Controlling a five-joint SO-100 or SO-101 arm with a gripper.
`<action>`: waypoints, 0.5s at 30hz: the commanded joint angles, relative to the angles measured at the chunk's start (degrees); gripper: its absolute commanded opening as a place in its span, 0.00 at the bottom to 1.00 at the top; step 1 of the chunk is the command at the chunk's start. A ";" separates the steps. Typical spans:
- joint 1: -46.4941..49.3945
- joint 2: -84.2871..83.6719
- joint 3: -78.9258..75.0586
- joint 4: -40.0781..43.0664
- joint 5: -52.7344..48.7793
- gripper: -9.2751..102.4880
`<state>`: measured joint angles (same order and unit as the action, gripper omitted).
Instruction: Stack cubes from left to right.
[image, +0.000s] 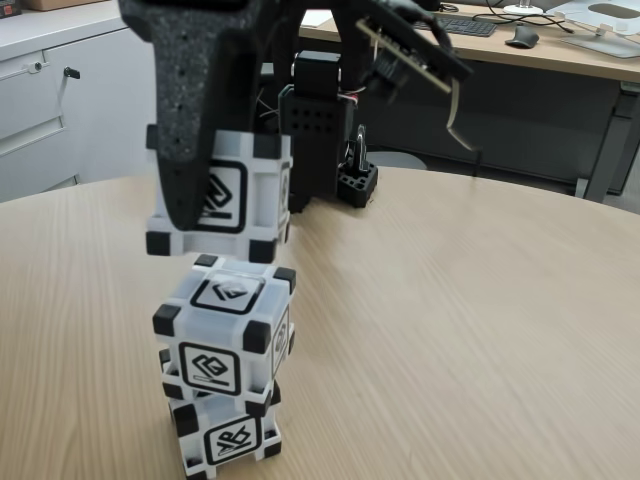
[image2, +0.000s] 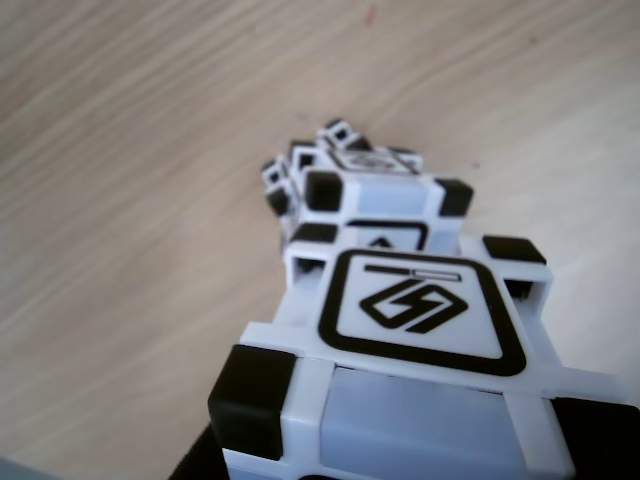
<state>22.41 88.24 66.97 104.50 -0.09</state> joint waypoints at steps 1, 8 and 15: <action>0.44 0.35 -0.18 0.44 0.53 0.08; 0.44 -3.16 -0.18 0.35 0.70 0.08; 0.44 -3.34 -0.18 0.35 -0.26 0.15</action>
<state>22.41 84.46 66.97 104.50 -0.09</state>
